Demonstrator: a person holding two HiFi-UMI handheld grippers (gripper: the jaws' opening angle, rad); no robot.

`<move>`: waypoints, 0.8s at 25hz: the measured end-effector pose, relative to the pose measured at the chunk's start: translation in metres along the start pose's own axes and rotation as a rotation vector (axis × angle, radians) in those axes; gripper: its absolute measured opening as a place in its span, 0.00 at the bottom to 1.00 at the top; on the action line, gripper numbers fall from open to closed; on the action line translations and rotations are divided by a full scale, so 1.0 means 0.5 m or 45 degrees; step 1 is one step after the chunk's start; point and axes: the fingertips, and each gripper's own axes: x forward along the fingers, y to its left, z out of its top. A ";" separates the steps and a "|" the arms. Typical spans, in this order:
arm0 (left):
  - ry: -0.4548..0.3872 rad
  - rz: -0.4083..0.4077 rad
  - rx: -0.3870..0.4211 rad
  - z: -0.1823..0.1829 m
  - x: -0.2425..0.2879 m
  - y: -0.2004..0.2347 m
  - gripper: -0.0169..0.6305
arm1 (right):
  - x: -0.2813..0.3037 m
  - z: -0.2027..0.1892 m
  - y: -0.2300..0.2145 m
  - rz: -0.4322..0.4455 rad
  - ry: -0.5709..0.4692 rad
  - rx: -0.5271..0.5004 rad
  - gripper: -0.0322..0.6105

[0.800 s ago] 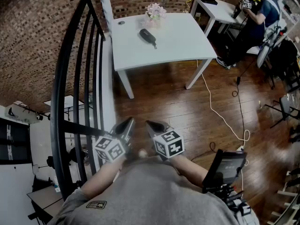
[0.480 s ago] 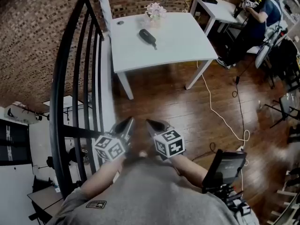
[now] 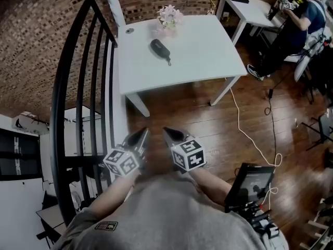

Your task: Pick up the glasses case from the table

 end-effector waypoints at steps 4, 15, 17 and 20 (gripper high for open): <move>0.001 0.040 0.013 0.029 0.092 -0.009 0.03 | 0.005 0.048 -0.079 0.035 -0.002 -0.004 0.07; 0.050 0.091 0.028 0.057 0.261 -0.025 0.03 | 0.012 0.118 -0.241 0.042 -0.022 0.010 0.07; 0.049 0.108 0.028 0.067 0.279 -0.011 0.03 | 0.029 0.128 -0.261 0.037 -0.020 0.004 0.07; 0.049 0.130 0.022 0.074 0.292 0.015 0.03 | 0.058 0.135 -0.282 0.025 -0.009 -0.012 0.07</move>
